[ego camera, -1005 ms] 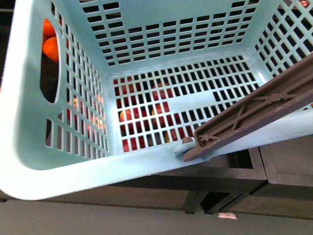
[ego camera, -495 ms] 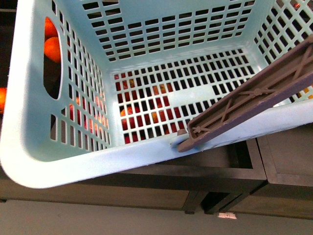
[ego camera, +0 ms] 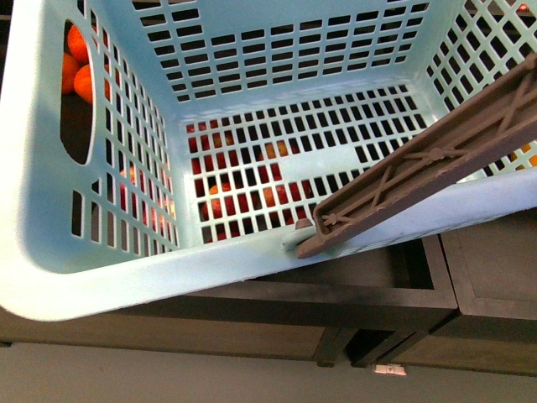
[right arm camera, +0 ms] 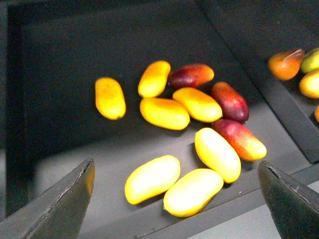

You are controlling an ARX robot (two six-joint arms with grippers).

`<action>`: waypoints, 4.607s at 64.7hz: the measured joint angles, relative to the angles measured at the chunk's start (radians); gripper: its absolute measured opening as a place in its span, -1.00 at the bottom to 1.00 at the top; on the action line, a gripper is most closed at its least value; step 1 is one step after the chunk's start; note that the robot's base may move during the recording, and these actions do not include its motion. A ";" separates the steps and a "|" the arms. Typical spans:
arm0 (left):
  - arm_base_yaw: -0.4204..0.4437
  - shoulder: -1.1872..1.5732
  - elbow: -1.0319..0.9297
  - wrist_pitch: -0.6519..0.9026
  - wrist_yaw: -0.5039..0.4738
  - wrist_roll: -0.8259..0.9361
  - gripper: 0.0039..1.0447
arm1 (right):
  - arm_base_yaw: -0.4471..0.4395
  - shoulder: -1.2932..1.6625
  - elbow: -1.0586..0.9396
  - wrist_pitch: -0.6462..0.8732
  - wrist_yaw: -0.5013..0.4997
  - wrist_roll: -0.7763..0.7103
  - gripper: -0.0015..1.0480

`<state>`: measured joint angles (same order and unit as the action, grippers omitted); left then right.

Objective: Pick mango and avocado into basket

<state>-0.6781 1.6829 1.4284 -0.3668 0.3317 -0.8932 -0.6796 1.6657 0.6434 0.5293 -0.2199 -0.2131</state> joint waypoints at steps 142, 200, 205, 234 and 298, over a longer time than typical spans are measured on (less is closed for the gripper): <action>0.000 0.000 0.000 0.000 0.002 0.000 -0.48 | 0.282 1.444 1.873 -0.813 -0.016 -0.114 0.83; 0.000 0.000 0.000 0.000 0.002 0.000 -0.48 | 0.246 1.004 1.152 -0.423 -0.087 -0.063 0.18; 0.000 0.000 0.000 0.000 0.002 0.000 -0.48 | 0.229 0.852 0.969 -0.336 -0.117 -0.063 0.18; 0.000 0.000 0.000 0.000 0.002 0.000 -0.48 | 0.197 0.091 0.250 -0.132 -0.246 0.045 0.18; 0.000 0.000 0.000 0.000 0.002 0.000 -0.48 | 0.786 -0.344 0.098 -0.136 -0.015 0.248 0.18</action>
<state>-0.6781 1.6829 1.4284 -0.3668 0.3332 -0.8936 0.1062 1.3212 0.7418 0.3931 -0.2348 0.0353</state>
